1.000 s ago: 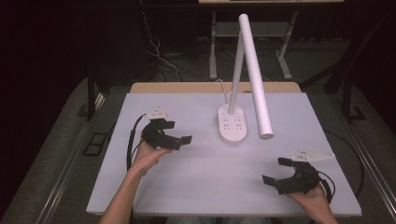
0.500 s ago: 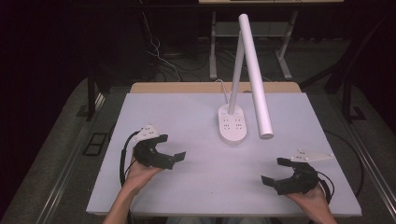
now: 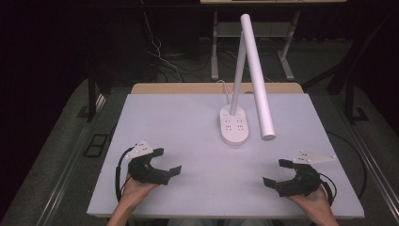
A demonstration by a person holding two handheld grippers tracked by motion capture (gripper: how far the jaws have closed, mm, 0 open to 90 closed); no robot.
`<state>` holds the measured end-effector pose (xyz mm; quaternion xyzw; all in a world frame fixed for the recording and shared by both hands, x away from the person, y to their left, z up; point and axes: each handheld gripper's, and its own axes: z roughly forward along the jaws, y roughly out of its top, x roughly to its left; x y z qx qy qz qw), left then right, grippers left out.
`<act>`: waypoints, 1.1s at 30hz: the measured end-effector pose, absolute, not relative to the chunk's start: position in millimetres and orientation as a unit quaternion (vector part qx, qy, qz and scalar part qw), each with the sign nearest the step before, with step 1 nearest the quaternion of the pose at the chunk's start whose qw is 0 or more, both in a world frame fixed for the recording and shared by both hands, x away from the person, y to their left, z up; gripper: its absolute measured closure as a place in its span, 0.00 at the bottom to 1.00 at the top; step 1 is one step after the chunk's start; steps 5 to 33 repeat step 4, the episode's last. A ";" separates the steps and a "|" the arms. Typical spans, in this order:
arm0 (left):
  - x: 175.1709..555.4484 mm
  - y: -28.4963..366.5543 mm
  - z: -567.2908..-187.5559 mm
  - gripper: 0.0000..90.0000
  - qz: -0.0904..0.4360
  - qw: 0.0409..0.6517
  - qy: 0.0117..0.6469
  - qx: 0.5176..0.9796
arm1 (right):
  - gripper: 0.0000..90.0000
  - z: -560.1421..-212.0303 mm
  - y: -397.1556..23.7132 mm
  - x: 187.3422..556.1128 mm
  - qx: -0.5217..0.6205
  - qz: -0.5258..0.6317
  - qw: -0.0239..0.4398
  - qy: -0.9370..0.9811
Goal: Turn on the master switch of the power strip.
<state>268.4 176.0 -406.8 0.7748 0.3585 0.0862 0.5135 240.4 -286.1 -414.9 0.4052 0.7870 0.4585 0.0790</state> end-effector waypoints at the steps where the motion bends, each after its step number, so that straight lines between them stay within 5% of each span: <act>1: 267.6 175.9 -407.7 0.00 0.085 0.514 0.359 0.774 | 0.00 -414.9 -286.1 240.4 0.405 0.459 0.079 0.787; 33: 267.0 176.7 -409.5 0.00 0.080 0.516 0.361 0.773 | 0.00 -415.5 -286.1 240.3 0.406 0.459 0.079 0.786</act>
